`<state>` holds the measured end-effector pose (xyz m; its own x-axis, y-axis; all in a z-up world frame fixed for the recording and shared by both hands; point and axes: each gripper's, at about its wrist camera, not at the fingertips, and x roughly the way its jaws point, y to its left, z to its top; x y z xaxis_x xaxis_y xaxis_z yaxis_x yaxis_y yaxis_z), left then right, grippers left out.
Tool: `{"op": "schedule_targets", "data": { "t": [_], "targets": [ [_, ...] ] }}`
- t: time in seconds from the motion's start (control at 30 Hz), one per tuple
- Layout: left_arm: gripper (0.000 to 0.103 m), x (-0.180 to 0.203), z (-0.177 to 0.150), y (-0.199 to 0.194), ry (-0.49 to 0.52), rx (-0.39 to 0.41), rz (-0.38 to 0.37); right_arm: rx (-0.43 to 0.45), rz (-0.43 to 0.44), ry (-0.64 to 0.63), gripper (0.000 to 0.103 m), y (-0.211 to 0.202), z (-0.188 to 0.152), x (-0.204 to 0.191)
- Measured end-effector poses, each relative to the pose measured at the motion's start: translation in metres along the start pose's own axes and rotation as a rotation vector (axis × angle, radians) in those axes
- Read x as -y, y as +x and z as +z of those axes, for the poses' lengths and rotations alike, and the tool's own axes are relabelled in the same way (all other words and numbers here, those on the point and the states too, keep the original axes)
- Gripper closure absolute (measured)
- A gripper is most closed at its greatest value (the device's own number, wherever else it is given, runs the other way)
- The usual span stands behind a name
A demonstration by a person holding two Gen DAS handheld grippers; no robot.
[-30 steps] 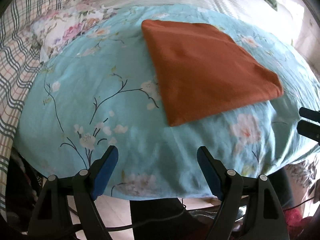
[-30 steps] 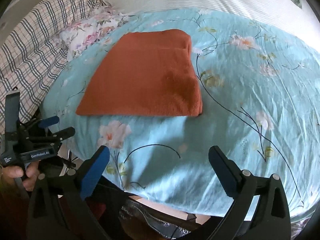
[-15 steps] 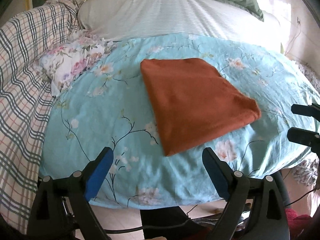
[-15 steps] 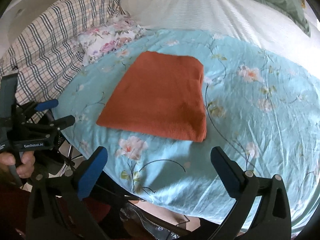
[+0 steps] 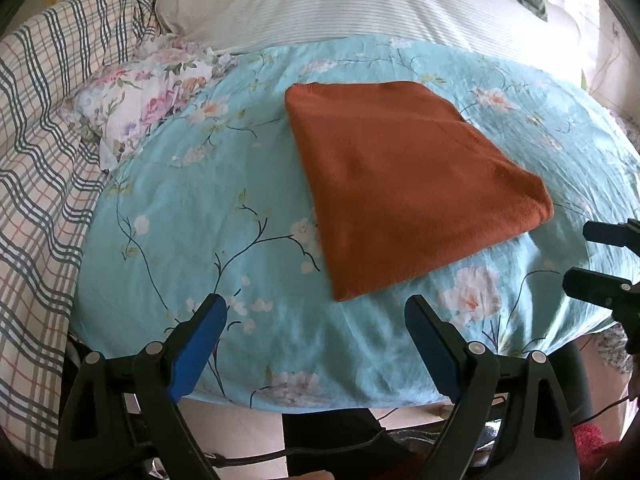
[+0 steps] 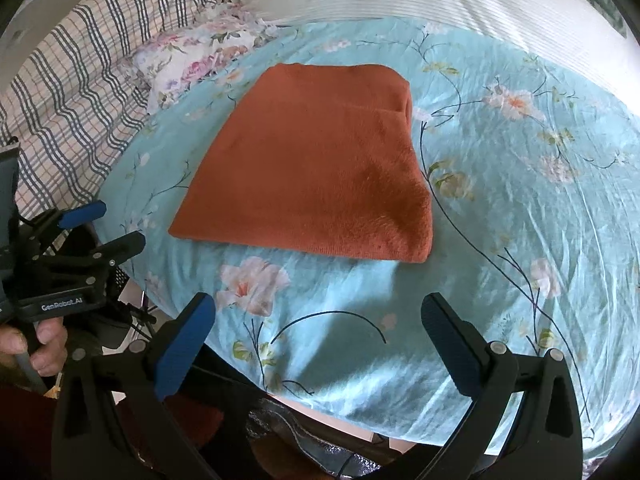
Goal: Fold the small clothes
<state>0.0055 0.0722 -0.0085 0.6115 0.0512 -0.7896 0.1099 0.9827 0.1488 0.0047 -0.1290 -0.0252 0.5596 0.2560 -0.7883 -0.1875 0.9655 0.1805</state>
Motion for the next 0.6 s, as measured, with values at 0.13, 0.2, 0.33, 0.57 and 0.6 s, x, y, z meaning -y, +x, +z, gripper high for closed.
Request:
{"op": "schedule_targets", "data": {
  "t": [0.13, 0.2, 0.33, 0.57, 0.6],
  "targets": [
    [0.012, 0.0021, 0.0005, -0.0013, 0.01, 0.007, 0.005, -0.003, -0.006, 0.001, 0.0, -0.0003, 0.0002, 0.0032],
    [0.012, 0.0026, 0.0007, -0.0014, 0.009, 0.007, 0.003, -0.003, -0.005, 0.004, 0.0, -0.0006, 0.0009, 0.0047],
    [0.012, 0.0019, 0.0011, -0.0016, 0.002, 0.008, -0.001, -0.001, -0.005, 0.005, 0.0, -0.0017, 0.0019, 0.0055],
    [0.012, 0.002, 0.0011, -0.0034, -0.011, 0.008, -0.007, 0.017, 0.0, 0.0, 0.0, -0.0071, 0.0049, 0.0053],
    [0.012, 0.0022, 0.0012, -0.0039, -0.013, 0.01, -0.01, 0.02, 0.0, 0.002, 0.0, -0.0079, 0.0051, 0.004]
  ]
}}
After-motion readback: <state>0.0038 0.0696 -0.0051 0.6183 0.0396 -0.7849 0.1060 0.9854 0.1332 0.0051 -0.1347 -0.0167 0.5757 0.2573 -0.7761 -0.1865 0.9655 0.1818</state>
